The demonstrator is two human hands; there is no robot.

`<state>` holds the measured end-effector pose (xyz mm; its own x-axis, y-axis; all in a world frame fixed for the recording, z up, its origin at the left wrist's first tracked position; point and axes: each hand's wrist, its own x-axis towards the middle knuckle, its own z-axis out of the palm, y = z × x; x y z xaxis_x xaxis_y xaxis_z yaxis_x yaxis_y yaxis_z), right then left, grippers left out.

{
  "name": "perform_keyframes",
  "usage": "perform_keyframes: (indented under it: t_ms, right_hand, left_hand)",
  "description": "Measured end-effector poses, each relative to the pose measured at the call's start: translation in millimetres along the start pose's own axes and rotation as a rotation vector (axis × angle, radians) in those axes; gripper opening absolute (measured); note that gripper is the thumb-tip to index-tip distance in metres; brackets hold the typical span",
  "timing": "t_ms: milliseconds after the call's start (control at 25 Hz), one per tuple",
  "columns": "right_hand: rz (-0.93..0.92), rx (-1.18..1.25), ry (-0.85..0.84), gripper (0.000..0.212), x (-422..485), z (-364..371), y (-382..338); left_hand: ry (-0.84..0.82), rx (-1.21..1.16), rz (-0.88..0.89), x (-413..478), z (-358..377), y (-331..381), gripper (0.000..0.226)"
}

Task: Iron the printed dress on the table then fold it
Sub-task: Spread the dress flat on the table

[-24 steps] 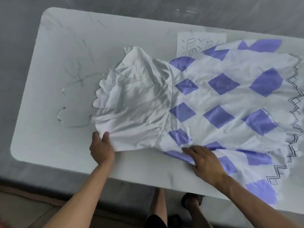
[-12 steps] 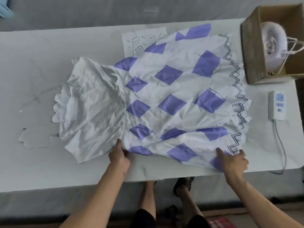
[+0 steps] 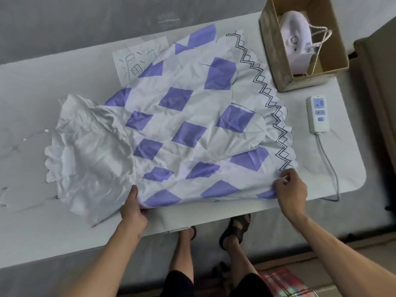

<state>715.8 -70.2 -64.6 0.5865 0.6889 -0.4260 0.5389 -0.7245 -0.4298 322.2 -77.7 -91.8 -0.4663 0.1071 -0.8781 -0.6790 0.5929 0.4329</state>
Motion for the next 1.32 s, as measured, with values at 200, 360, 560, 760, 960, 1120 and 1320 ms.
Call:
perform_keyframes:
  t_ms: [200,360,560,760,960,1120,1320]
  right_hand:
    - [-0.065,-0.083,-0.116,0.065,33.9,19.8,-16.1]
    - [0.005,-0.123,-0.192,0.011,46.4,35.0,-33.1]
    - [0.06,-0.324,0.016,0.034,44.0,31.1,-43.1]
    - [-0.474,-0.192,-0.077,0.043,68.0,62.3,-155.9]
    - [-0.936,-0.453,-0.118,0.059,136.4,107.7,-263.7]
    - [-1.035,-0.642,-0.094,0.076,205.0,137.4,-336.6]
    - [-1.008,-0.607,0.008,0.023,221.7,147.9,-357.9]
  left_hand:
    - [0.362,0.381,0.193,-16.3,-7.3,-5.4,0.07]
    - [0.254,1.198,0.879,-20.1,8.5,1.3,0.055]
    - [0.04,1.669,0.869,-9.0,32.5,30.3,0.032]
    - [0.02,1.292,1.127,5.8,63.9,134.3,0.04]
    - [0.0,1.679,1.413,61.5,113.4,233.3,0.065]
    - [-0.02,2.008,1.172,88.9,144.1,266.1,0.027]
    - [0.52,1.452,1.151,78.8,152.3,240.0,0.019]
